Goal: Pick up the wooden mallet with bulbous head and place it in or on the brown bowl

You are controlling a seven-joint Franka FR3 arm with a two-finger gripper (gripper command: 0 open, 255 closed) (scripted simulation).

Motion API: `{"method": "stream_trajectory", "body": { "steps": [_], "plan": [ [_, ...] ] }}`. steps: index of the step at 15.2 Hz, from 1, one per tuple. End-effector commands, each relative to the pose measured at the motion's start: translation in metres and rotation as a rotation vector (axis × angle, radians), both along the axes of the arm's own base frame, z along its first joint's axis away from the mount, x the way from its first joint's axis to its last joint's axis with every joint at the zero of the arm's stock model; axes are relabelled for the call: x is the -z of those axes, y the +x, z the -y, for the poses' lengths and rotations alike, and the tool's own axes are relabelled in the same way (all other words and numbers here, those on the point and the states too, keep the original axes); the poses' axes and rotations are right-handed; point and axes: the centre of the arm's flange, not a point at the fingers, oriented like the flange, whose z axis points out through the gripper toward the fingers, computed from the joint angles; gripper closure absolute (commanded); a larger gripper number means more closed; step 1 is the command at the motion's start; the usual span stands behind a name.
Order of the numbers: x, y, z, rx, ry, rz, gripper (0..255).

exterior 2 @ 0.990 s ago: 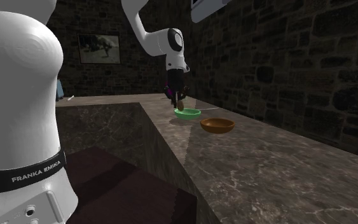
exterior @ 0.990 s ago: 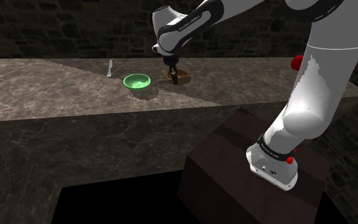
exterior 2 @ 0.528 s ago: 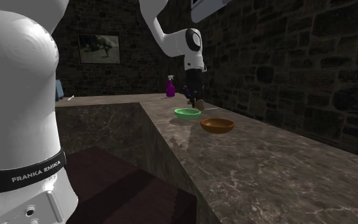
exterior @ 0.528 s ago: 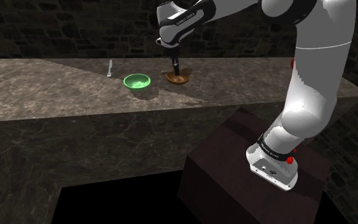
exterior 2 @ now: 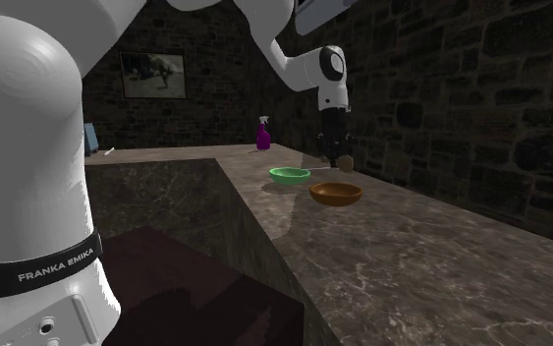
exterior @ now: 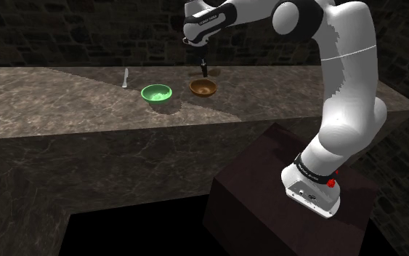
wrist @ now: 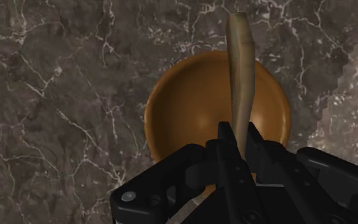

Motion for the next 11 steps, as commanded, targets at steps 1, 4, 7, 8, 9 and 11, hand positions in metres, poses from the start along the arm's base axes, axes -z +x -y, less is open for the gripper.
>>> {"method": "stream_trajectory", "body": {
  "steps": [1,4,7,8,9,11],
  "plan": [
    [0.008,0.004,0.006,-0.002,0.0,0.0,255],
    [0.024,0.004,0.005,-0.002,0.0,0.0,255],
    [0.04,0.004,0.006,-0.002,0.0,0.0,255],
    [0.045,0.004,0.005,-0.002,0.0,0.0,255],
    [0.05,0.004,0.006,-0.002,0.0,0.0,255],
    [0.061,0.004,0.006,-0.002,0.0,0.0,255]
  ]
}}
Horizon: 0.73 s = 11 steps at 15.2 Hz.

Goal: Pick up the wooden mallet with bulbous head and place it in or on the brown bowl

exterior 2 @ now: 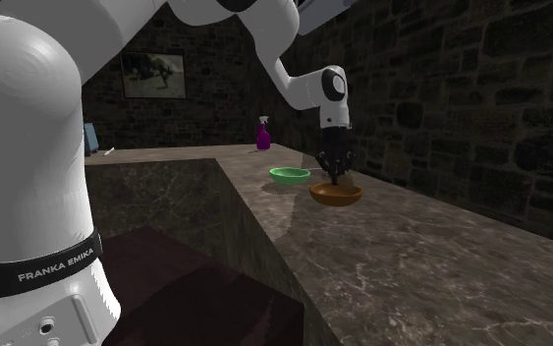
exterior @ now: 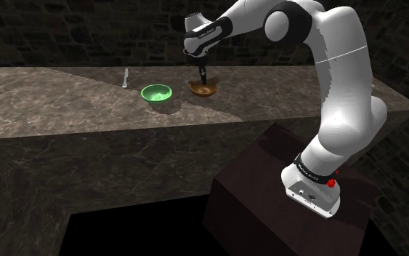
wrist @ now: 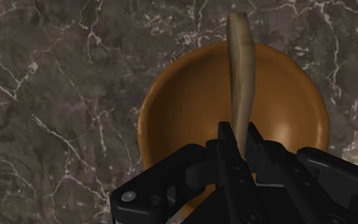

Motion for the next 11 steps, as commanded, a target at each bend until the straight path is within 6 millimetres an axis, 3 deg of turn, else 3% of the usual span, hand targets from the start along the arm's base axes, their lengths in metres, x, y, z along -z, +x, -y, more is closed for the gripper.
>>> {"method": "stream_trajectory", "body": {
  "steps": [1,9,10,11],
  "plan": [
    [0.0103,0.0008,-0.0003,0.0,0.0,0.0,255],
    [0.0103,0.0009,-0.0003,0.0,0.0,0.0,255],
    [0.0104,0.0009,-0.0003,0.0,0.0,0.0,0],
    [0.0103,0.0009,-0.0003,0.0,0.0,0.0,0]
  ]
}}
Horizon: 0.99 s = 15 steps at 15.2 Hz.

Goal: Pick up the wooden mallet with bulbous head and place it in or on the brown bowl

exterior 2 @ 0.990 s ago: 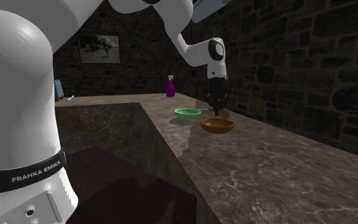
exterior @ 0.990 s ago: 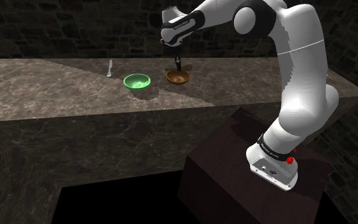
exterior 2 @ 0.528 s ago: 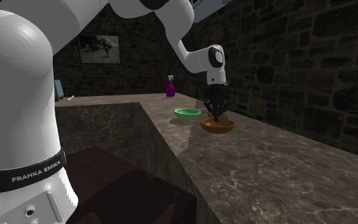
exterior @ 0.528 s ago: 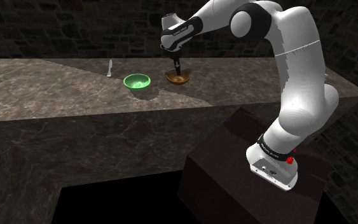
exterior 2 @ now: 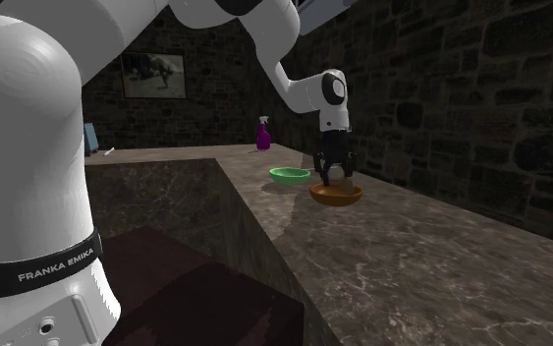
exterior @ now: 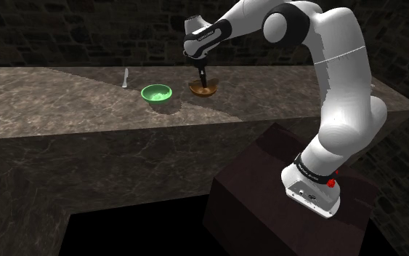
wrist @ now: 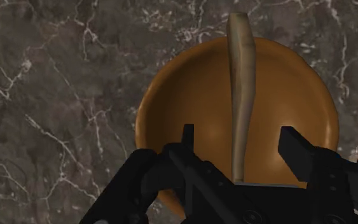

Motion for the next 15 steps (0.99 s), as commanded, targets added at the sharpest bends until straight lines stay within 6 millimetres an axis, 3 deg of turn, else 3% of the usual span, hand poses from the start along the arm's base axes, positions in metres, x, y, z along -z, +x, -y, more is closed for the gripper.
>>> {"method": "stream_trajectory", "body": {
  "steps": [1,4,8,15],
  "plan": [
    [0.0,0.0,0.0,0.0,0.0,0.0,0],
    [0.0,0.0,0.0,0.0,0.0,0.0,0],
    [-0.048,0.008,-0.009,0.0,0.0,0.0,0],
    [-0.048,0.008,-0.009,0.0,0.0,0.0,0]
  ]
}}
